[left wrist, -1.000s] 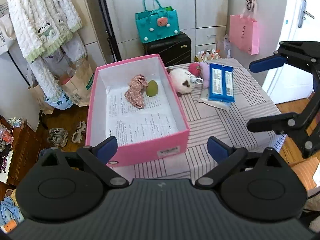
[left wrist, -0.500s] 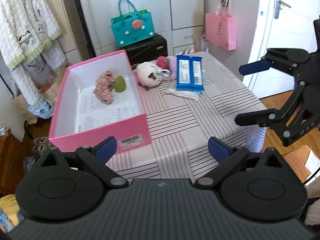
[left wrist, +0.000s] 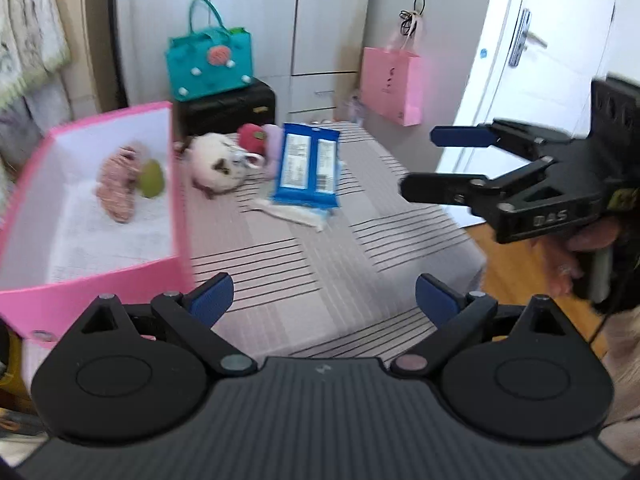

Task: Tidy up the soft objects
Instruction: 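Move the left gripper toward the blue wet-wipes pack on the table, then grasp the blue wet-wipes pack with the left gripper and lift it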

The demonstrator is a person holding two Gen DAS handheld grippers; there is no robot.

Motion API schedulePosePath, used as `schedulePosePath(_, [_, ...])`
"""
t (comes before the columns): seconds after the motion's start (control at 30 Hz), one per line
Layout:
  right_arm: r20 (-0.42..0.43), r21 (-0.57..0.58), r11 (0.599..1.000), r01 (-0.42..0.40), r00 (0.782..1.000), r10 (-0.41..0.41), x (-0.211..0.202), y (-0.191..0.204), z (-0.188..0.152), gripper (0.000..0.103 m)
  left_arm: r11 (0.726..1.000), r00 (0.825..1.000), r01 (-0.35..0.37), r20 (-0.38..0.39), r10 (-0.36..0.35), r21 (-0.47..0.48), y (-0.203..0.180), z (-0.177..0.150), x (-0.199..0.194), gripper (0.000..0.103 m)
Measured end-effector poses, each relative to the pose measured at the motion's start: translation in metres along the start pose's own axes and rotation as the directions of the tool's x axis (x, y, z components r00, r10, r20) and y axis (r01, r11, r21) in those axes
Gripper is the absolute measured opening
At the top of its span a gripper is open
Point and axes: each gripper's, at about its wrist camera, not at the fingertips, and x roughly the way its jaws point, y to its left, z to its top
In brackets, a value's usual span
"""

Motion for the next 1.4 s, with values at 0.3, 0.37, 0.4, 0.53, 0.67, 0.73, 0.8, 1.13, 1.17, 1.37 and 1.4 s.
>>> schedulePosePath(0.3, [-0.046, 0.036, 0.999, 0.006, 0.999, -0.004, 0.031, -0.043, 0.007, 0.096, 0.991, 0.993, 0.112, 0.038, -0.110, -0.073, 0.000, 0.018, 0.052, 0.097])
schedulePosePath(0.37, [-0.059, 0.027, 0.999, 0.021, 0.998, -0.019, 0.038, -0.050, 0.009, 0.096, 0.982, 0.988, 0.154, 0.034, -0.151, -0.110, 0.002, 0.021, 0.066, 0.097])
schedulePosePath(0.4, [-0.072, 0.018, 1.000, 0.024, 0.997, -0.022, 0.043, -0.054, 0.009, 0.096, 0.981, 0.988, 0.155, 0.037, -0.151, -0.113, 0.002, 0.022, 0.071, 0.096])
schedulePosePath(0.53, [-0.110, -0.012, 0.999, 0.037, 0.993, -0.038, 0.062, -0.066, 0.010, 0.094, 0.993, 0.995, 0.076, 0.070, -0.069, -0.094, -0.004, 0.025, 0.094, 0.096])
schedulePosePath(0.67, [-0.020, -0.100, 0.993, 0.065, 0.998, -0.068, 0.080, -0.075, 0.006, 0.088, 0.993, 0.996, 0.007, 0.092, 0.003, -0.116, -0.001, 0.030, 0.119, 0.093])
schedulePosePath(0.73, [-0.036, -0.117, 0.989, 0.086, 0.995, -0.090, 0.097, -0.085, 0.008, 0.088, 0.993, 0.993, -0.022, 0.113, 0.036, -0.119, 0.000, 0.030, 0.130, 0.092])
schedulePosePath(0.8, [-0.062, -0.105, 0.992, 0.068, 0.995, -0.074, 0.115, -0.097, 0.009, 0.086, 0.994, 0.988, -0.068, 0.132, 0.080, -0.091, -0.003, 0.027, 0.140, 0.090])
schedulePosePath(1.13, [-0.147, -0.140, 0.990, -0.018, 0.989, -0.003, 0.164, -0.124, 0.015, 0.080, 0.990, 0.988, -0.069, 0.133, 0.085, -0.124, -0.002, 0.026, 0.171, 0.067])
schedulePosePath(1.17, [-0.160, -0.135, 0.990, -0.032, 0.987, 0.011, 0.168, -0.127, 0.016, 0.080, 0.989, 0.987, -0.063, 0.136, 0.082, -0.133, -0.002, 0.027, 0.172, 0.063])
schedulePosePath(1.37, [-0.210, -0.052, 0.993, -0.105, 0.973, 0.092, 0.183, -0.143, 0.017, 0.061, 0.982, 0.995, -0.032, 0.083, 0.048, -0.184, 0.002, 0.028, 0.188, 0.053])
schedulePosePath(1.4, [-0.222, -0.040, 0.993, -0.113, 0.970, 0.102, 0.185, -0.145, 0.016, 0.052, 0.981, 0.996, -0.025, 0.077, 0.041, -0.194, 0.004, 0.028, 0.189, 0.051])
